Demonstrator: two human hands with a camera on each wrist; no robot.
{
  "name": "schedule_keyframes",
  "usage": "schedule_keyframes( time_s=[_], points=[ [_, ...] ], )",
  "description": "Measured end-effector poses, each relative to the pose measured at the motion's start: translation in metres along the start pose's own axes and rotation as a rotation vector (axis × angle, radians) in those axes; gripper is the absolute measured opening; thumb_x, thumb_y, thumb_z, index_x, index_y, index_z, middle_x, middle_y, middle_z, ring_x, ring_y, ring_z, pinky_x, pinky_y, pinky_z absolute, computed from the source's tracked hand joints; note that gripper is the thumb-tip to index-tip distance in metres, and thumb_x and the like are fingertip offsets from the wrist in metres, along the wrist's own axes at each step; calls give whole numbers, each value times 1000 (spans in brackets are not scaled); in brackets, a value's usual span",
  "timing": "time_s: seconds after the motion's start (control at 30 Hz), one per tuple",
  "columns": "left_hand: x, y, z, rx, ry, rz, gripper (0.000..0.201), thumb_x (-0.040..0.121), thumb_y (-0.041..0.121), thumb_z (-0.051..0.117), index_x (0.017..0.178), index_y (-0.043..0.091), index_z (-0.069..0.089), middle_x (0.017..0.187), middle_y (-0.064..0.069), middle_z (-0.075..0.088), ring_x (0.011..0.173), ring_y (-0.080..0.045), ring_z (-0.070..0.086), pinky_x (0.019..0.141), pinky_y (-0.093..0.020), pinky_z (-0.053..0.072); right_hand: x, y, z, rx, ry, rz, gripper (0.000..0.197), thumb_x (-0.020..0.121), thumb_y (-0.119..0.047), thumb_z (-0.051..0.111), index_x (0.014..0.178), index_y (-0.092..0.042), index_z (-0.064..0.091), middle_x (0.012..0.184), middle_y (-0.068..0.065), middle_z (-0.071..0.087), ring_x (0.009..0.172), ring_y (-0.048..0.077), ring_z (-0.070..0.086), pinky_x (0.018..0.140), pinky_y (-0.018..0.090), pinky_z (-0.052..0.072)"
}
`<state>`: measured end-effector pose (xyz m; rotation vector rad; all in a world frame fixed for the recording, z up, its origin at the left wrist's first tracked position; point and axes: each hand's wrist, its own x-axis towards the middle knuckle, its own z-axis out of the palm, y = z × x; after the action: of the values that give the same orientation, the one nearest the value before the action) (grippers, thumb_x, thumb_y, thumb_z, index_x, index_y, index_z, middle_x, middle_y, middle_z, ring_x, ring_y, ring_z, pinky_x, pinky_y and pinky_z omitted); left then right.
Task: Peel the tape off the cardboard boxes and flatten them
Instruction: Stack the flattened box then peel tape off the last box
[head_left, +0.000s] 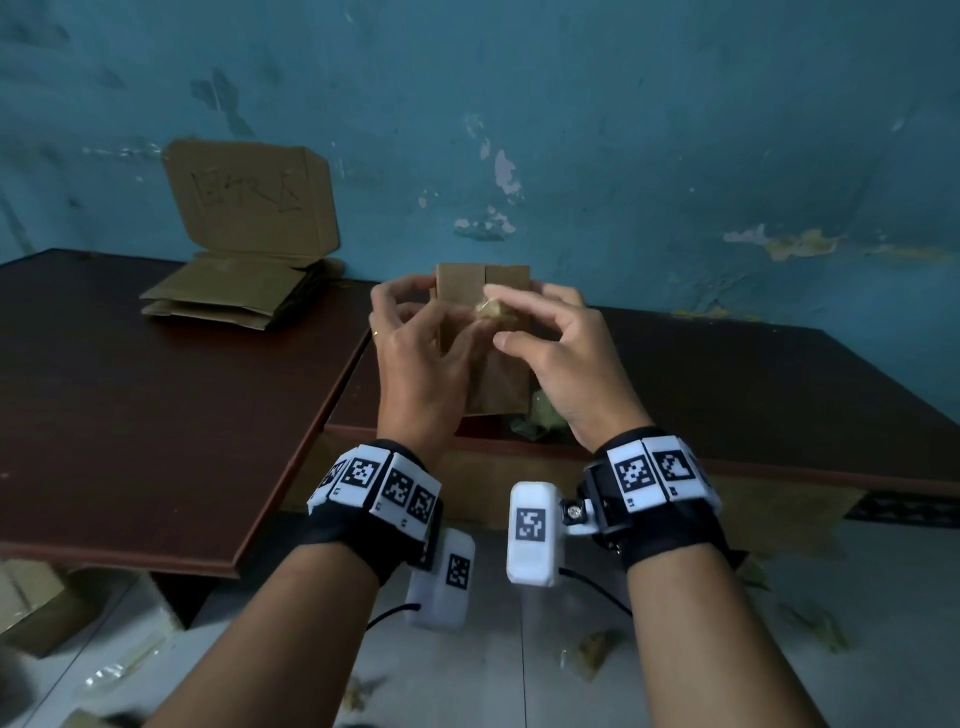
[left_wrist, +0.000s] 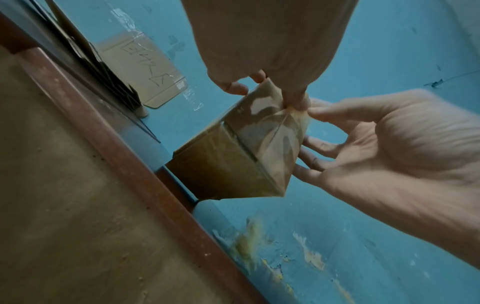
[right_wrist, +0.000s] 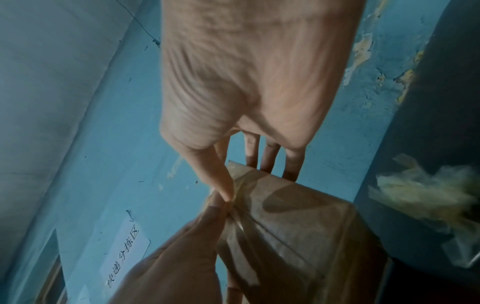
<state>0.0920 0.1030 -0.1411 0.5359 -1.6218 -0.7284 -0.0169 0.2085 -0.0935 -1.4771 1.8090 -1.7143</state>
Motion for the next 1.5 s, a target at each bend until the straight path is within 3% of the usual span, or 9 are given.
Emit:
schedule_keyframes(
  time_s=[0.1, 0.33, 0.5, 0.6, 0.73, 1.0, 1.17, 1.3, 1.5],
  points=[
    [2, -2, -2, -68, -7, -64, 21, 92, 44, 77, 93, 23, 79, 135, 3, 42, 126, -22, 52, 105, -51, 54, 2, 0, -1, 0, -41, -34, 58, 90, 1, 75, 130, -41, 74, 144, -2, 52, 128, 0, 58, 109, 16, 45],
    [3, -2, -2, -114, -63, -92, 23, 91, 59, 71, 84, 37, 72, 131, 15, 38, 131, -25, 49, 108, -51, 52, 6, 7, 0, -45, 150, -110, 17, 88, -11, 84, 103, -19, 82, 116, -3, 66, 107, 3, 68, 100, 21, 53],
    [3, 2, -2, -126, -109, -71, 22, 90, 64, 71, 93, 43, 68, 133, 12, 41, 139, -25, 48, 108, -51, 53, 7, 8, 0, -133, 178, -70, 5, 95, -21, 79, 99, -24, 80, 123, 0, 57, 119, 8, 61, 106, 20, 49],
    [-2, 7, -3, -93, -136, -28, 33, 88, 59, 74, 107, 33, 68, 136, 3, 43, 139, -22, 47, 111, -48, 50, 5, 3, -2, -163, 185, -42, 3, 98, -23, 75, 99, -26, 76, 126, -2, 52, 116, -12, 50, 96, -3, 35],
    [-5, 9, -2, -91, -161, 8, 39, 85, 48, 79, 118, 34, 65, 136, 4, 40, 141, -23, 46, 114, -48, 48, 6, 1, -5, -165, 168, -26, 5, 100, -21, 73, 97, -24, 74, 126, -2, 51, 109, -21, 46, 89, -9, 29],
    [0, 1, -2, -107, -170, 27, 36, 91, 32, 78, 122, 41, 64, 138, 3, 44, 136, -26, 52, 108, -48, 54, 10, 5, -6, -127, 116, 50, 9, 101, -24, 72, 92, -23, 73, 139, -2, 49, 135, 11, 49, 121, 38, 40],
    [1, -4, 0, -130, -137, 21, 25, 92, 36, 79, 115, 36, 70, 142, 1, 44, 134, -25, 56, 103, -45, 59, 11, 8, -6, 11, 95, 73, 14, 98, -21, 74, 88, -11, 77, 140, -1, 49, 133, 14, 54, 120, 42, 42],
    [1, -3, 0, -131, -103, 9, 21, 93, 39, 79, 106, 24, 72, 143, -1, 44, 133, -20, 57, 102, -44, 59, 10, 5, -4, 32, 99, 45, 19, 89, -35, 72, 91, -17, 78, 133, 0, 55, 128, 14, 58, 117, 45, 45],
    [2, -2, 0, -146, -49, -50, 18, 99, 36, 74, 93, 20, 76, 140, 1, 44, 131, -8, 53, 106, -49, 54, 8, 6, -1, 10, 28, -58, 40, 84, -16, 80, 117, -35, 68, 133, -3, 63, 124, 15, 63, 103, 45, 58]
  ],
)
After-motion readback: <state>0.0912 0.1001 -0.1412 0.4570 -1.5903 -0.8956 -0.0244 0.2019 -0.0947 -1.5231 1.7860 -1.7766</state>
